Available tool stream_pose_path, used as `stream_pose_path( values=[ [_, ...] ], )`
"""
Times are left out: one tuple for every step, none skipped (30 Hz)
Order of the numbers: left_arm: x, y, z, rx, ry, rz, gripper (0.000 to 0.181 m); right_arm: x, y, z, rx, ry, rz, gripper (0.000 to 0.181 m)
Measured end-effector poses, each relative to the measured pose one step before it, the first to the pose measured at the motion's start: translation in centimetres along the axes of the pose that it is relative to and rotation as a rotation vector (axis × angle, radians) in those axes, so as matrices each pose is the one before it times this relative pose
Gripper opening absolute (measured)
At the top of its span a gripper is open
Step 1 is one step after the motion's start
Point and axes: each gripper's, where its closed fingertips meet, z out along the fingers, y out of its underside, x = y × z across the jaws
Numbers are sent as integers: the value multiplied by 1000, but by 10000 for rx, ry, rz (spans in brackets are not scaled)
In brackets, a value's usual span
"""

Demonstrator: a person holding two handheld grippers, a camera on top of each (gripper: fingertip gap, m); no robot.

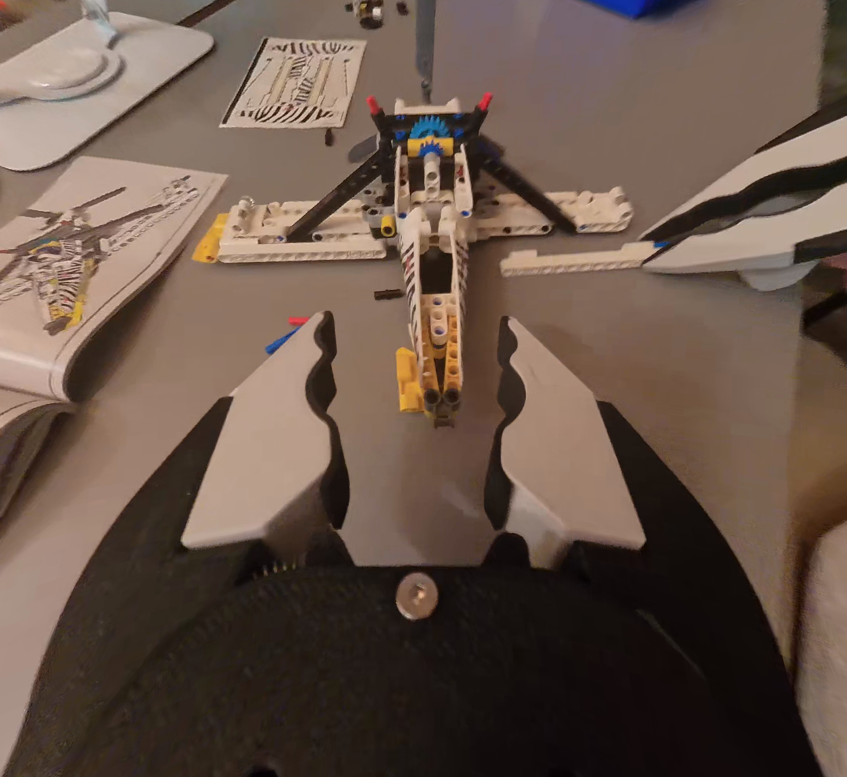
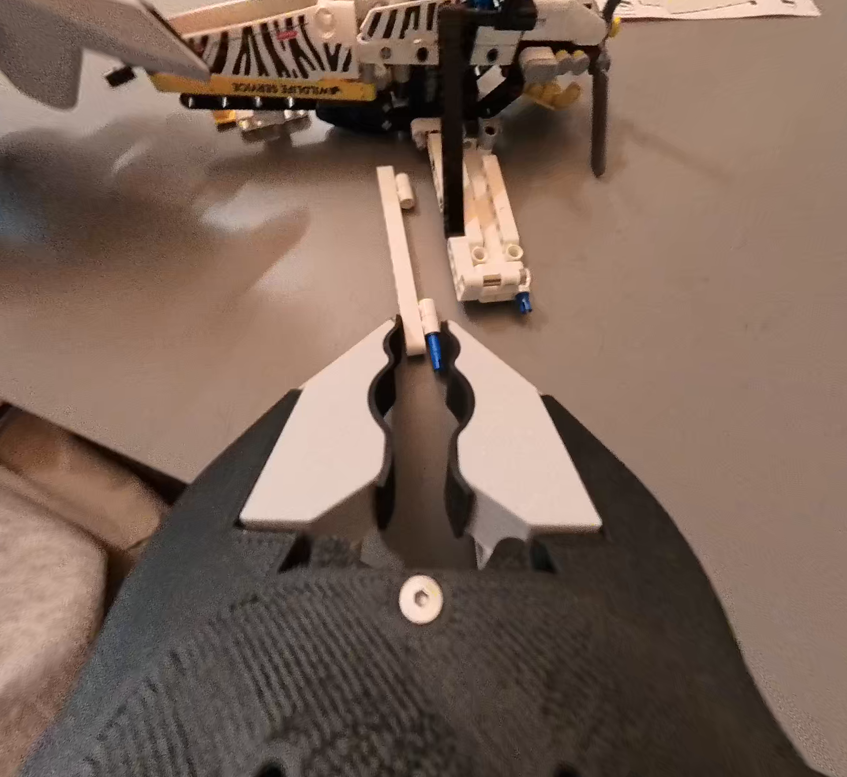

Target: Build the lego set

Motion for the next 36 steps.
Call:
stream_pose_path(
  values=[
    [-6, 219, 232, -150, -121, 204, 70, 168, -209, 149, 54, 124, 138, 14],
    [34, 167, 160, -107, -83, 156, 70, 119, -224, 127, 48, 105, 65, 14],
    [-29, 89, 109, -42, -100, 83, 70, 66, -190, 111, 24, 78, 27, 14],
    [4, 107, 86, -31, -54, 52, 70, 45, -207, 59, 44, 53, 9, 14],
    [-10, 194, 90, -97, -40, 40, 69, -1, -155, 34, 35, 14, 12, 14],
    [-19, 197, 107, -126, -44, 38, 69, 4, -68, 46, 11, -4, 25, 14],
    [10, 133, 110, -86, -10, 46, 69, 19, -54, 59, 27, -14, 42, 14],
    [39, 108, 82, -60, 24, 5, 69, 17, -125, 34, 98, -36, 77, 14],
    [58, 88, 80, -44, 52, -40, 68, -13, -152, 9, 130, -61, 103, 14],
    [33, 92, 61, -31, 48, -64, 67, -5, -160, -31, 138, -56, 103, 14],
    [19, 97, 42, -23, 43, -59, 65, 11, -169, -48, 131, -36, 90, 14],
    [-5, 106, 28, -22, 37, -54, 64, 44, -112, -20, 88, -9, 65, 14],
    [-8, 107, 16, -28, 30, -51, 62, 58, -53, 4, 36, 9, 36, 14],
    [-15, 106, 36, -31, 27, -45, 59, 43, -58, -2, 36, 16, -1, 14],
    [-2, 114, 34, -40, 19, -36, 56, 25, -133, -26, 83, 25, -27, 14],
    [-20, 89, 40, -46, -7, -31, 54, 3, -150, -42, 87, 16, -44, 14],
    [1, 66, 27, -41, -7, -6, 52, -47, -106, -37, 51, -2, -67, 14],
    [33, 12, 16, -15, 7, 14, 50, -34, -112, -37, 47, 14, -96, 14],
    [46, 13, 9, -11, 10, 15, 49, -63, -148, -79, 72, 11, -114, 14],
    [6, 19, 7, -16, -14, 9, 48, -54, -150, -85, 75, 17, -114, 14],
    [-25, 28, 20, -21, -29, -1, 47, -30, -100, -93, 50, 38, -104, 14],
    [24, 35, 10, -21, 1, 1, 47, 15, -74, -89, 42, 60, -81, 14],
    [12, 20, 9, -17, -1, -1, 46, 22, -123, -130, 77, 57, -63, 14],
    [13, 15, 6, -9, 1, -1, 46, 35, -177, -140, 112, 46, -30, 14],
    [30, 4, 0, -7, 8, 3, 46, 35, -169, -107, 98, 17, -3, 14],
    [37, 20, 1, -13, 9, 9, 45, 36, -15, -5, 8, -11, 13, 14],
    [26, 26, 18, -20, -2, 7, 45, 35, 181, 116, -122, -31, 30, 14],
    [23, 25, -2, -16, -6, 14, 45, 3, 219, 160, -130, -53, 29, 14],
    [17, 15, 7, -13, -11, 14, 45, -25, 149, 129, -70, -45, 22, 14],
    [15, 10, -4, -11, -6, 10, 45, -38, 110, 78, -51, -26, 11, 14],
    [16, 23, -5, -10, -9, 1, 45, -23, 93, 49, -41, -9, -3, 14],
    [-3, 7, -5, -5, -9, 0, 44, -20, 66, 16, -30, -2, -6, 14],
    [6, 8, -5, -6, -4, -3, 44, -54, 49, -10, -32, -22, 5, 14],
    [21, 8, 0, -10, 4, -6, 44, -63, 24, -49, -18, -33, 12, 14],
    [3, 8, -4, -6, -2, -8, 44, -48, 18, -56, -20, -16, 10, 14],
    [-17, 6, -13, 4, -16, -10, 44, -14, 37, -50, -32, 1, -7, 14]
  ],
)
